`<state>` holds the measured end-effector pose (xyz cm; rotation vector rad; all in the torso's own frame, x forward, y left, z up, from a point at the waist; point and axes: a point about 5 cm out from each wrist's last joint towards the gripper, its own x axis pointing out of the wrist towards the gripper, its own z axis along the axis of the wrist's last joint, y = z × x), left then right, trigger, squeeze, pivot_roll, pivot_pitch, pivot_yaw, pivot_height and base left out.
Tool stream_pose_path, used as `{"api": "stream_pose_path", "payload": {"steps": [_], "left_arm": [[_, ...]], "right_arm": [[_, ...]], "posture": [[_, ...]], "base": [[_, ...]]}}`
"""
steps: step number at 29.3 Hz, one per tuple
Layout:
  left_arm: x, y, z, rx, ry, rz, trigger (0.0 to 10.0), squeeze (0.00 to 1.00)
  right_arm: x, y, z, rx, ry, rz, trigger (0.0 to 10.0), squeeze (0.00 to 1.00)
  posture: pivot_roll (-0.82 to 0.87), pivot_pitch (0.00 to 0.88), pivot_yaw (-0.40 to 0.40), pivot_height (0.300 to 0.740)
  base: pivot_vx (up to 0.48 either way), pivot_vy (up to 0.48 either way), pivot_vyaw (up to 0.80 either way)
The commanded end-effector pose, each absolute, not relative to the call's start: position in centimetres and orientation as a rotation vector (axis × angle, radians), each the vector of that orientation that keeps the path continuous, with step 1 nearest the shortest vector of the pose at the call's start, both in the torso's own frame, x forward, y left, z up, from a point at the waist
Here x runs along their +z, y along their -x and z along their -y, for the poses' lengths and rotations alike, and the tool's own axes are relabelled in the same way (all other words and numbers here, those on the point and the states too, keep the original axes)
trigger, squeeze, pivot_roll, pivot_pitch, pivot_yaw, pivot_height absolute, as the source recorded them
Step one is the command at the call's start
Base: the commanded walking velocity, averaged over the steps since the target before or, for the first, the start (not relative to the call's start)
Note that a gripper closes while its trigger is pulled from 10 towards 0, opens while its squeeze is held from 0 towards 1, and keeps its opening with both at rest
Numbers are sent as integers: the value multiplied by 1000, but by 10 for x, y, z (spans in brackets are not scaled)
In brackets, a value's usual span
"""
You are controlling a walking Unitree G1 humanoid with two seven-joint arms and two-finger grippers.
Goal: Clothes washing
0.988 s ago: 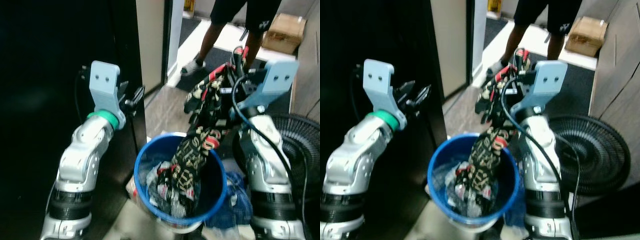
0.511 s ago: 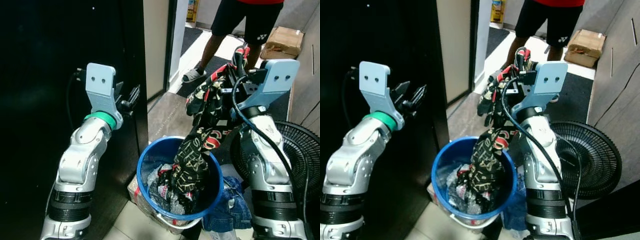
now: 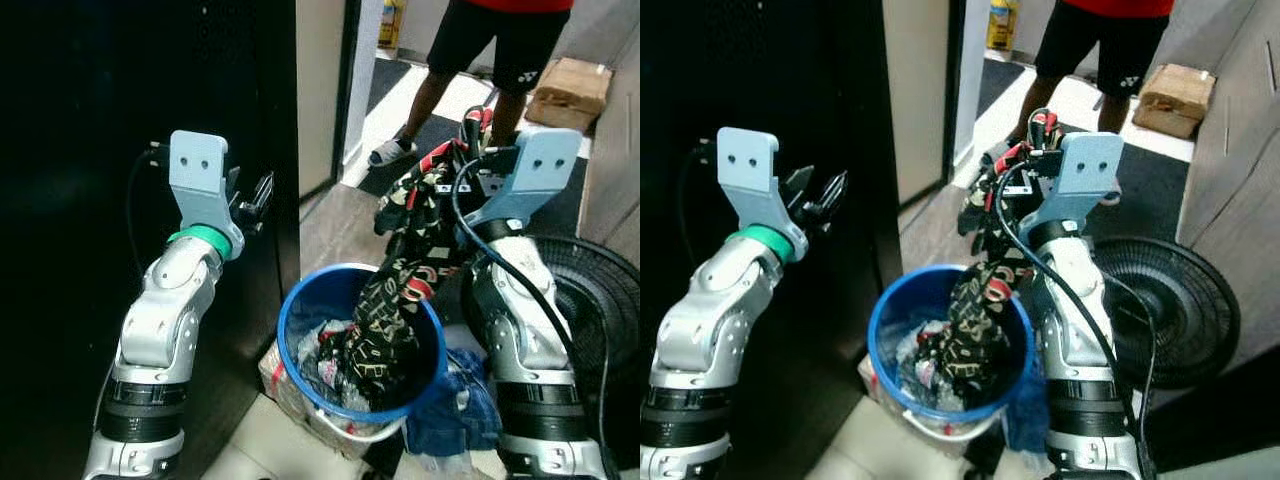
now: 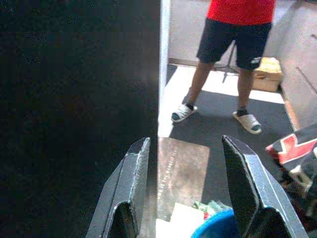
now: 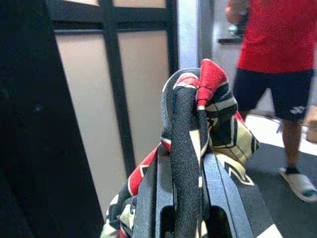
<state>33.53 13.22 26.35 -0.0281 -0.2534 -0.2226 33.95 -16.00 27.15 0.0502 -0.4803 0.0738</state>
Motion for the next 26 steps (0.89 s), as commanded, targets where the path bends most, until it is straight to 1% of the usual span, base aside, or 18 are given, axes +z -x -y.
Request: {"api": "stream_pose_path", "payload": {"steps": [1,4,8,26], "left_arm": [[259,-335,-134,-220,29,245,10000,0],[259,-335,-133,-221,28,247,10000,0],[259,-335,-133,-222,28,249,10000,0],[260,-334,-130,-238,35,249,10000,0]], "right_arm": [[274,-337,162,68,-59,505,10000,0],[274,-338,162,65,-62,506,10000,0],[274,-338,163,63,-65,508,10000,0],[275,-338,164,66,-77,511,10000,0]], "posture": [[17,139,48,740],[17,139,48,740],[17,139,49,740],[20,139,49,740]], "base": [[-304,0,0],[-303,0,0],[-304,0,-456],[0,0,-800]]}}
